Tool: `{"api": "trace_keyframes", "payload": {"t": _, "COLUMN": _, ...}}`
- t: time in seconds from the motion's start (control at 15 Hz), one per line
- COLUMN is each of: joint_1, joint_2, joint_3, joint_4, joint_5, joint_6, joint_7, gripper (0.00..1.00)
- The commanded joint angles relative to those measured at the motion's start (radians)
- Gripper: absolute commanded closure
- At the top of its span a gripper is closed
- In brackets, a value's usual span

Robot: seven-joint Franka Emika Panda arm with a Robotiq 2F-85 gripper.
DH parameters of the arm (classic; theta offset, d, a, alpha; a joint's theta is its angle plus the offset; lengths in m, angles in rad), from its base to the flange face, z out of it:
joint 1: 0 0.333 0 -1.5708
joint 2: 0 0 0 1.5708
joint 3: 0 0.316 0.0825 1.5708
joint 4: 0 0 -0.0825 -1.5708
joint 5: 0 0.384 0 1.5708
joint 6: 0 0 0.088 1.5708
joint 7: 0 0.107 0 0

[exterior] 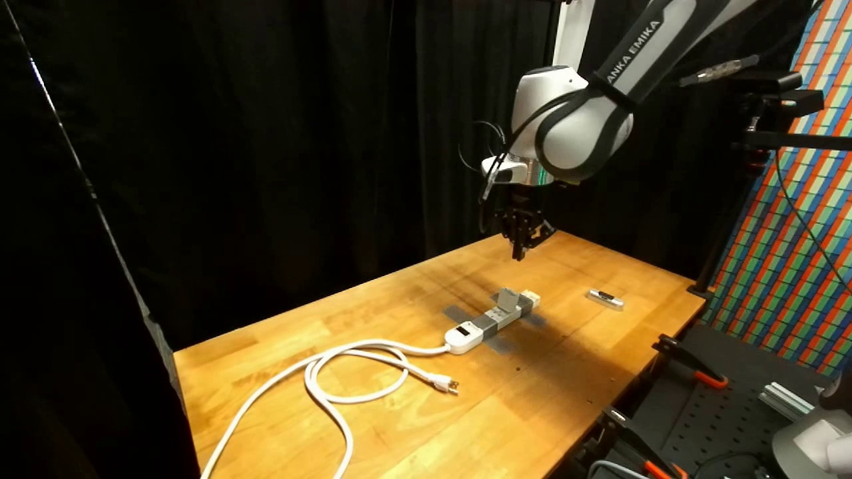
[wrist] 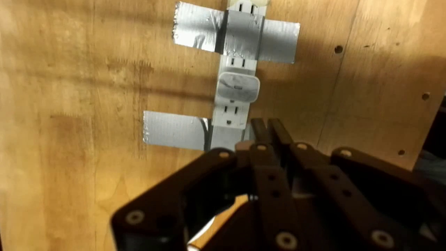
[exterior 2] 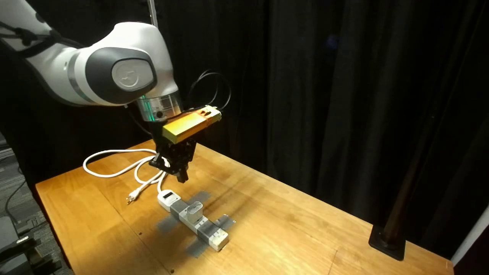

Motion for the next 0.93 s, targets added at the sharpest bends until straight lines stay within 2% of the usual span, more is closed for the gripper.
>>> {"api": "trace_keyframes", "payload": {"t": 0.0, "joint_1": 0.008, "joint_2": 0.012, "joint_3": -0.034, "joint_4": 0.152, "joint_5": 0.186, "joint_6": -0.142, "joint_7": -0.208, "gripper": 0.90}}
{"api": "trace_keyframes", "payload": {"t": 0.27, "joint_1": 0.039, "joint_2": 0.044, "joint_3": -0.123, "joint_4": 0.248, "joint_5": 0.205, "joint_6": -0.165, "joint_7": -0.248, "gripper": 0.91}}
{"api": "trace_keyframes", "payload": {"t": 0.47, "joint_1": 0.053, "joint_2": 0.100, "joint_3": -0.151, "joint_4": 0.278, "joint_5": 0.213, "joint_6": -0.142, "joint_7": -0.265, "gripper": 0.89}}
{"api": "trace_keyframes", "payload": {"t": 0.6, "joint_1": 0.081, "joint_2": 0.145, "joint_3": -0.171, "joint_4": 0.291, "joint_5": 0.171, "joint_6": -0.125, "joint_7": -0.198, "gripper": 0.90}}
{"api": "trace_keyframes", "payload": {"t": 0.67, "joint_1": 0.111, "joint_2": 0.163, "joint_3": -0.193, "joint_4": 0.295, "joint_5": 0.143, "joint_6": -0.113, "joint_7": -0.099, "gripper": 0.91}}
{"api": "trace_keyframes", "payload": {"t": 0.73, "joint_1": 0.139, "joint_2": 0.178, "joint_3": -0.221, "joint_4": 0.294, "joint_5": 0.120, "joint_6": -0.095, "joint_7": 0.010, "gripper": 0.65}}
{"api": "trace_keyframes", "payload": {"t": 0.8, "joint_1": 0.093, "joint_2": 0.140, "joint_3": -0.184, "joint_4": 0.263, "joint_5": 0.165, "joint_6": -0.122, "joint_7": -0.123, "gripper": 0.89}}
{"api": "trace_keyframes", "payload": {"t": 0.87, "joint_1": 0.108, "joint_2": 0.159, "joint_3": -0.194, "joint_4": 0.267, "joint_5": 0.144, "joint_6": -0.110, "joint_7": -0.061, "gripper": 0.82}}
